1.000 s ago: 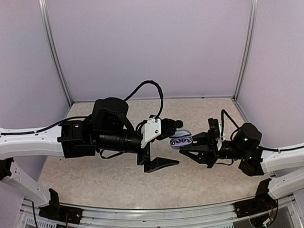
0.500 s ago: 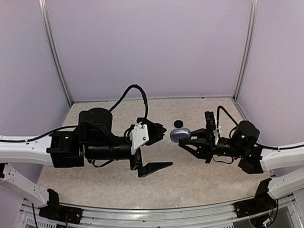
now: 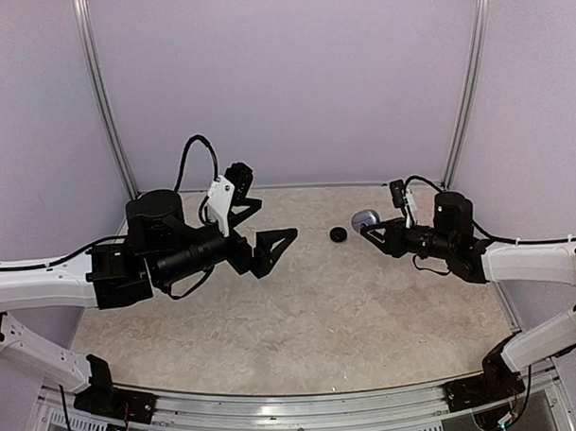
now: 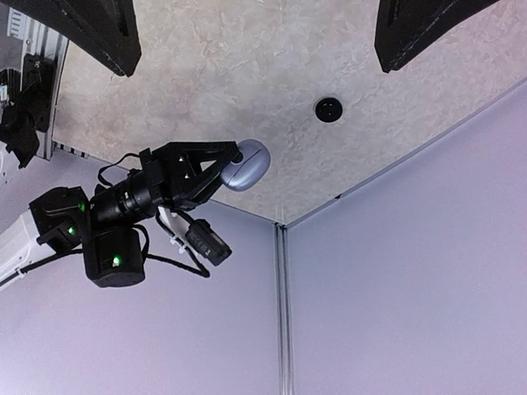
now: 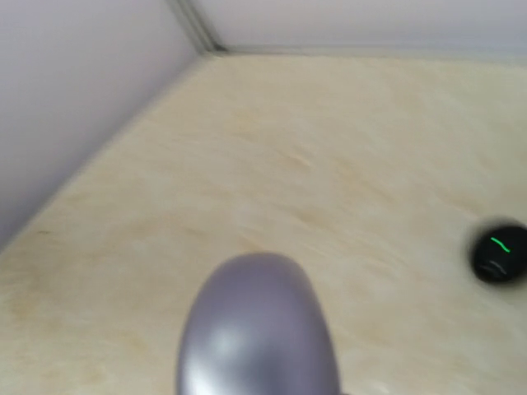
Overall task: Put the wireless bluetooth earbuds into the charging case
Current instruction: Place the charging case with the earbuds at the center of the board.
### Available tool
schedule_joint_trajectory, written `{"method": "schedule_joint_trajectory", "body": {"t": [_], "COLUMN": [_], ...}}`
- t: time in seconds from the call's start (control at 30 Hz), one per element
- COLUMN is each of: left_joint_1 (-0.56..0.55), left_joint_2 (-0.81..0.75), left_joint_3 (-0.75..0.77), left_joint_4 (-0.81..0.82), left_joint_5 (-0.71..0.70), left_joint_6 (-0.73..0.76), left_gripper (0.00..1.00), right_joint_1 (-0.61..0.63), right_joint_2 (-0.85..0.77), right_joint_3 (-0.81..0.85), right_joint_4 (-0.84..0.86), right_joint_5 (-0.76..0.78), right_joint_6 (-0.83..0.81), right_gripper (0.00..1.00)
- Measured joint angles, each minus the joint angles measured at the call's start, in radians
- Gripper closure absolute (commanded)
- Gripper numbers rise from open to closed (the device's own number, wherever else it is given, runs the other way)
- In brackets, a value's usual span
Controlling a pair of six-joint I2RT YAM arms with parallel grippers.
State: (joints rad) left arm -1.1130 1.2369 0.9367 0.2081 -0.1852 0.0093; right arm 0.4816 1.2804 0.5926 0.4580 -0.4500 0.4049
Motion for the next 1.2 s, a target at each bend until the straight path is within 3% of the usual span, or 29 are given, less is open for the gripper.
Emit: {"method": "schedule_joint_trajectory", "body": {"t": [0.3,0.6,0.83,1.2], "left_joint_1": [0.014,0.039,0.073,0.127], "left_joint_2": [-0.06,-0.144,-0.211,-0.235], "left_joint_3": [-0.063,-0.152,-0.17,-0.17], "left_joint_4": [0.078,0.091,0.091,0.064], "left_joint_5": [-0.037,-0.055,-0.074,-0.092], "left_joint_6": [-0.108,-0.146,-0.139,-0.117], "left_gripper": [0.01,0.01,0.01,0.01], "right_joint_1": [-0.224,-0.256,-0.257,-0.258], "right_joint_2": [0.344,0.619,0.751,0.775], "right_joint_3": [0.215,0.413,0.489,0.548], "right_joint_4": [-0.12,-0.124,-0.156,-0.219], "right_joint_5": [-0.097,-0.132,-0.122,-0.071], "right_joint_6": [0.066,0.137,0.162,0.142], "right_gripper": [1.0,0.94,0.81,0.55]}}
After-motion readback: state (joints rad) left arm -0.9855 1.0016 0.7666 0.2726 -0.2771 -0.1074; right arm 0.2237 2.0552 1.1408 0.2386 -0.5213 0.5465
